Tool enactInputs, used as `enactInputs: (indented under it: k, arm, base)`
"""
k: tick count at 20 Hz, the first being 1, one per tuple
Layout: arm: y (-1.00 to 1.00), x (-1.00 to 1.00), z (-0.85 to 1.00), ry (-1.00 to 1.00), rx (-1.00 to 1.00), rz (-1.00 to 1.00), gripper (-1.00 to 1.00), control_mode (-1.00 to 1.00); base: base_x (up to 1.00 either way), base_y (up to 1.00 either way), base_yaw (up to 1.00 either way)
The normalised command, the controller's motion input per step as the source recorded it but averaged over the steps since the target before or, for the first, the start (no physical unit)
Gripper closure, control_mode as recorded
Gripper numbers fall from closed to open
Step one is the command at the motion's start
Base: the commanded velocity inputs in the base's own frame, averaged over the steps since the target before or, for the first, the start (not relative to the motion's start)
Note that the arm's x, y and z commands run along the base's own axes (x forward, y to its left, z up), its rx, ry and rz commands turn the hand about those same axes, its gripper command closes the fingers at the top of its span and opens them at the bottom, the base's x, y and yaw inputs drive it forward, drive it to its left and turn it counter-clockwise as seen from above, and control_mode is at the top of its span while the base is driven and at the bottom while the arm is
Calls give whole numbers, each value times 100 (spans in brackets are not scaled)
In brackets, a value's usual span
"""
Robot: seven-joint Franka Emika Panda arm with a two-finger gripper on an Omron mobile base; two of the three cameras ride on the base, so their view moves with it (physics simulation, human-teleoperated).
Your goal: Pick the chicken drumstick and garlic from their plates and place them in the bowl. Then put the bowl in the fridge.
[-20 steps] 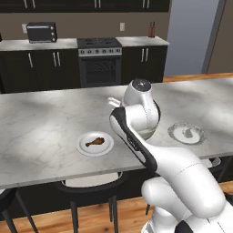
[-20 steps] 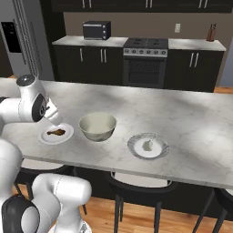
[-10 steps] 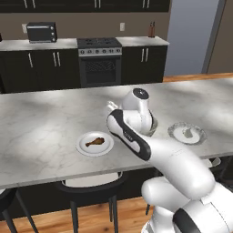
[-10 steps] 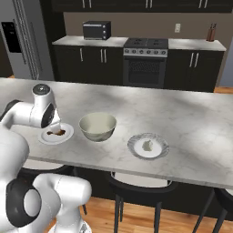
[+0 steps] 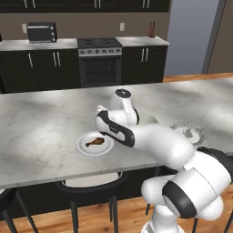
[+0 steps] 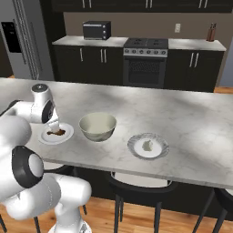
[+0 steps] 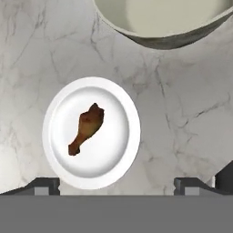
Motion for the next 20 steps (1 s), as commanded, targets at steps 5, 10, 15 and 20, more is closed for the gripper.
enactInputs:
  k: [5,10,15,20]
  arm:
    - [6,33,-46,0,-1,0,-100,-100]
    - [0,40,-41,0,1,0,-100,-100]
    - [11,36,-34,3,0,0,-100,-100]
    - [19,28,-30,4,0,0,-100,-100]
  base:
    - [0,0,0]
    - [0,0,0]
    - [0,0,0]
    - [0,0,0]
